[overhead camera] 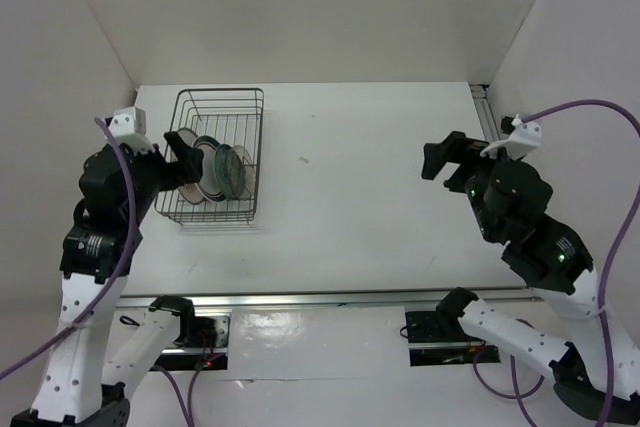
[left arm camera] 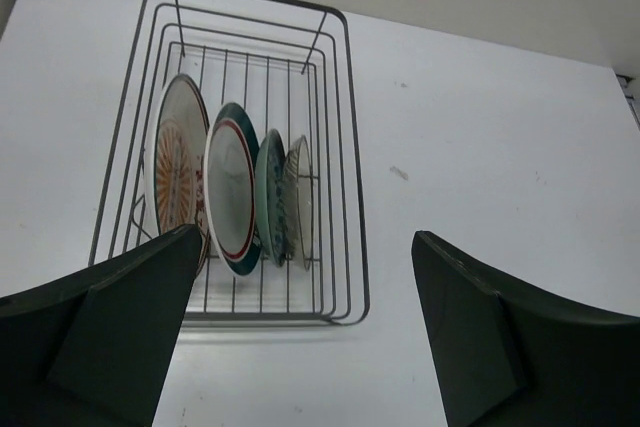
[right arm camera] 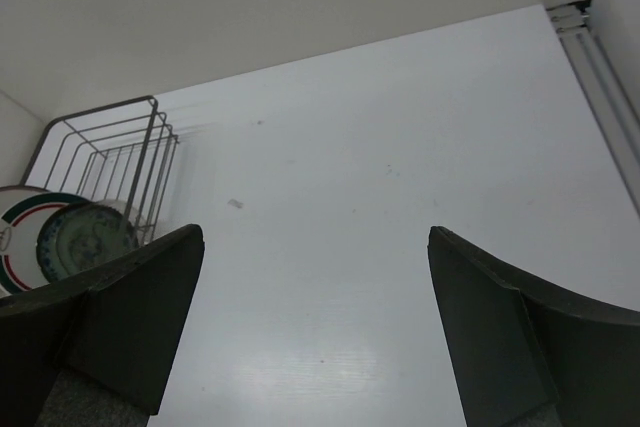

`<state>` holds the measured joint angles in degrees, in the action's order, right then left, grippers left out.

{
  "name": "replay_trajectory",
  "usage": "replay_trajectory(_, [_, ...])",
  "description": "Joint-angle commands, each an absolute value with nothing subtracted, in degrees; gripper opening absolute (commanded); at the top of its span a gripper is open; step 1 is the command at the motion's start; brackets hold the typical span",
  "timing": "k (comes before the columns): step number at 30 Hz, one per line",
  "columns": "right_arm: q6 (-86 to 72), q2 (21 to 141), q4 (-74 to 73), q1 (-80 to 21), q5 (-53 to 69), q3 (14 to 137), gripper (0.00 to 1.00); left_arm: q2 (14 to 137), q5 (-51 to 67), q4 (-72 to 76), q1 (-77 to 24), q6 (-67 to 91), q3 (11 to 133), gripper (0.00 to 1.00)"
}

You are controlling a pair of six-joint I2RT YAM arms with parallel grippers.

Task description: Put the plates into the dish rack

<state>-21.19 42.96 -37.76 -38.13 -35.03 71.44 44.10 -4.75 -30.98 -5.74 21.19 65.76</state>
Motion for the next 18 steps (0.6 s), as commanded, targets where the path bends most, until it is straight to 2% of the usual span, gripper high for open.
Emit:
replay_trajectory(1, [-19.78, 41.66, -49.91, -38.58, -39.81, 76.02, 1.00, 40.62, -2.81, -33.48, -6.59, 22.77, 63.21, 1.00])
replay_trajectory(7, [-19.78, 40.26, -53.96, -38.58, -42.71, 77.34, 1.00, 33.84, -6.94, -36.46, -9.23, 22.76, 61.17, 1.00])
replay_trajectory(18, [-20.30, 37.97, -53.44, -38.58, -42.71, 75.59, 1.00, 32.00, -9.75, -38.32, -9.76, 22.76, 60.64, 1.00])
